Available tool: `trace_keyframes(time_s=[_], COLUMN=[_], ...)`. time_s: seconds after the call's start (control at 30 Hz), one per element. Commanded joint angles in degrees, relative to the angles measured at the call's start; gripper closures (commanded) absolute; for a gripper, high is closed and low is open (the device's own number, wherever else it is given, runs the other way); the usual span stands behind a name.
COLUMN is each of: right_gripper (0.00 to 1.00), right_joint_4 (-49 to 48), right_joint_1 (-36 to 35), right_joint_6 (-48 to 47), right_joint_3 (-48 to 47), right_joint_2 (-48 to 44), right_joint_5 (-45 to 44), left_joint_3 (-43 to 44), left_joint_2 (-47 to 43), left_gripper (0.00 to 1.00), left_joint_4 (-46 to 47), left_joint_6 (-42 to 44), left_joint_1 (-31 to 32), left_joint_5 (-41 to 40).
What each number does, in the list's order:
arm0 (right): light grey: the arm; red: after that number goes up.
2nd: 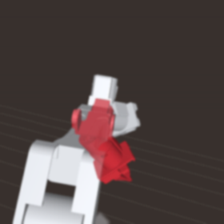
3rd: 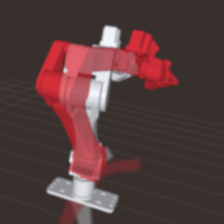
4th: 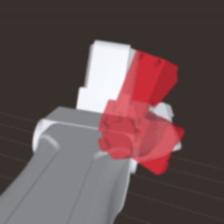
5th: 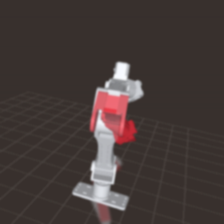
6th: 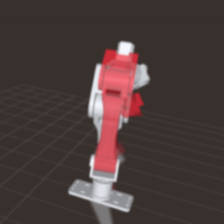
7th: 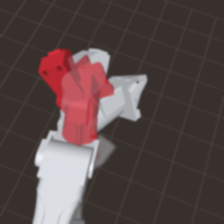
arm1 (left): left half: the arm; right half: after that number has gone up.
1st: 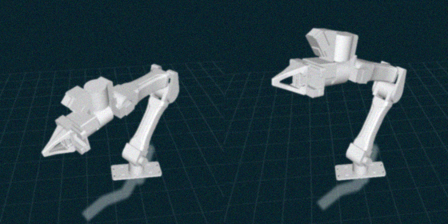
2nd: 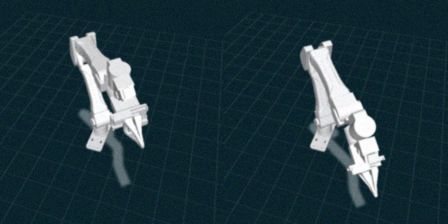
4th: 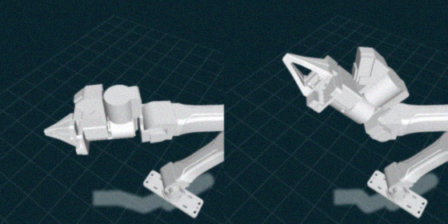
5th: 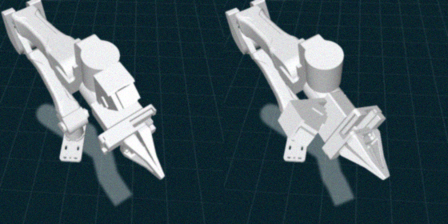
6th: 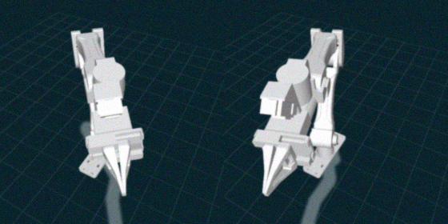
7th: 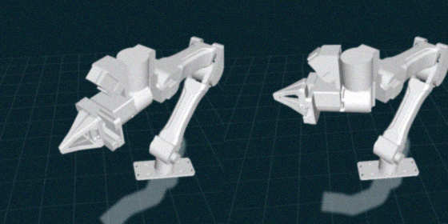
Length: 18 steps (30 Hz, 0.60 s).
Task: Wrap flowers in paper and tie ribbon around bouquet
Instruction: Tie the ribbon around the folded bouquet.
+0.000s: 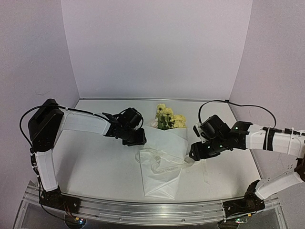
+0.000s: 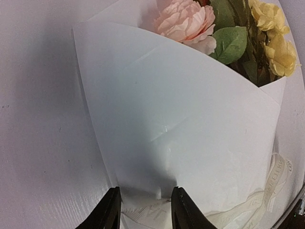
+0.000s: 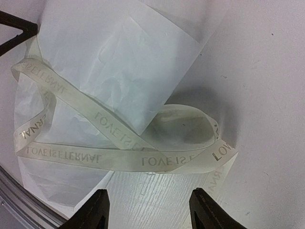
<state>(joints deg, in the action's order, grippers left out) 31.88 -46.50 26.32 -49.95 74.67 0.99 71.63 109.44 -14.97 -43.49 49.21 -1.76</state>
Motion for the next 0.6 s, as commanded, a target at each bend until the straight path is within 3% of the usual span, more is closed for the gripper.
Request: trace_keyframes(time_s=[0.0, 0.3, 0.57], right_gripper=[0.41, 0.41, 0.40], right_joint_4=[0.29, 0.38, 0.69], right_joint_1=[0.59, 1.27, 3.87], right_joint_6=[0.81, 1.32, 1.78], right_joint_3=[1.32, 2.51, 6.93], right_joint_2=[-1.74, -2.20, -3.61], right_joint_5=[-2.74, -4.37, -4.29], left_joint_3=[2.81, 2.21, 1.62], left_joint_2=[0.33, -1.26, -4.29], left_gripper=[0.69, 0.94, 1.00], left_joint_4=[0.03, -0.27, -1.00], left_joint_6=[0.15, 1.18, 3.43], left_joint_1=[0.27, 0.27, 0.19], left_joint_5=[-0.97, -1.50, -4.07])
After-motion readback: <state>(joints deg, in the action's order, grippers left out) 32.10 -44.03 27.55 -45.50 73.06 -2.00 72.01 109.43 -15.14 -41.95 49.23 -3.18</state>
